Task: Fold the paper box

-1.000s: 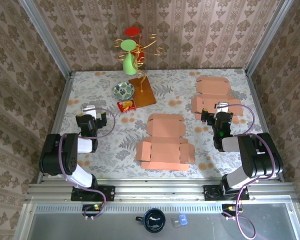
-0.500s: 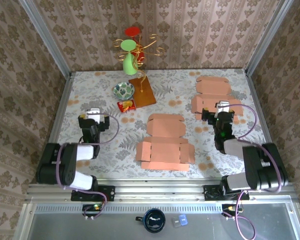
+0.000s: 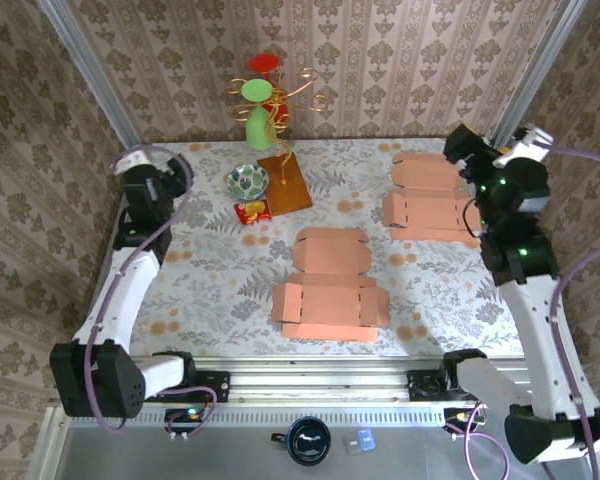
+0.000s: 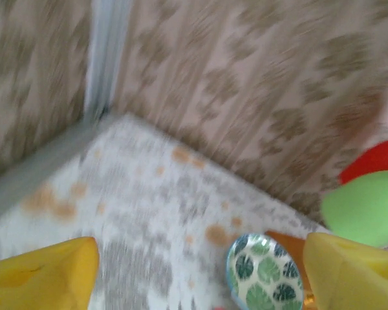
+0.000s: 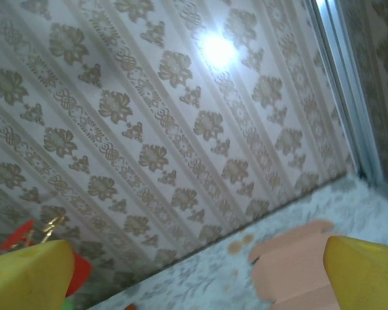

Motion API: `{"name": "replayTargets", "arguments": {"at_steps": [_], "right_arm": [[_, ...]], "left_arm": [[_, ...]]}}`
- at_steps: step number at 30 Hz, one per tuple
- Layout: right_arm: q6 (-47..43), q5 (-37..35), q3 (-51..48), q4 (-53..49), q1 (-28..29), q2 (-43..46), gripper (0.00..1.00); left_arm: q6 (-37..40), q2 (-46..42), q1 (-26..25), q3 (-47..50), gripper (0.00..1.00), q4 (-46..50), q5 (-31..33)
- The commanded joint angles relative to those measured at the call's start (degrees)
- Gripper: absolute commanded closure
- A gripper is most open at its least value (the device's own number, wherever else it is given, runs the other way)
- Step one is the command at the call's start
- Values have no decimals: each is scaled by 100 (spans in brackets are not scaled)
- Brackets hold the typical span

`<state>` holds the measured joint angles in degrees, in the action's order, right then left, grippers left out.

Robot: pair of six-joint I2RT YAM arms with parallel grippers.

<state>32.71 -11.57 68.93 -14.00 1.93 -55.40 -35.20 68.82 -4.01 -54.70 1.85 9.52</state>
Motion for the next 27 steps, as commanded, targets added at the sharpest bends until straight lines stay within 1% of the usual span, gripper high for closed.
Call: {"name": "replayTargets", "arguments": {"at_steps": [1,2,3,5,7,9,12,14,15,16,19,22,25,27], "right_arm": [[1338,1069,245,-2315,104,-512,0],[1396,1062,508,-2775,251,-689,2],[1429,1008,782,-3306,468,-876,5],[1527,903,983,-3964,932,-1066,10],[1784,1144,696,-4059,1286,-976,20],[2065,1605,229,-3895,1487,-815,26],[2324,2037,-346,-3705,1672,-647,29],[2359,2205,-600,-3612,1713,-586,29],[2386,2309,-715,-3533,1710,-571,28],[2409,2439,-828,-3434,1711,-560,28],[2569,2899,-1167,-3025,1720,-545,25],[2823,3307,-1604,-2504,1731,-435,25],[3070,3541,-1939,-2260,1746,-329,26],[3258,3693,-2163,-2079,1745,-243,26]], "left_arm": [[-1921,160,-809,65,19,2102,-1002],[-2138,144,-1146,13,19,2555,-803],[-2525,124,-1507,42,19,2968,-713],[-3169,40,-2142,330,20,3301,-864],[-3971,-167,-2999,620,22,3754,-767],[-4829,-421,-3639,992,23,3776,-785],[-6178,-677,-4452,1432,24,3672,-922],[-6858,-750,-4864,1546,24,3670,-916],[-7276,-777,-5057,1666,25,3491,-888],[-7675,-793,-5244,1811,25,3194,-832],[-8552,-698,-5757,2259,25,2259,-361],[-8934,-508,-6050,2349,27,1924,71],[-9247,-360,-6328,2414,27,1716,390],[-9408,-271,-6466,2574,26,1366,548]]}}
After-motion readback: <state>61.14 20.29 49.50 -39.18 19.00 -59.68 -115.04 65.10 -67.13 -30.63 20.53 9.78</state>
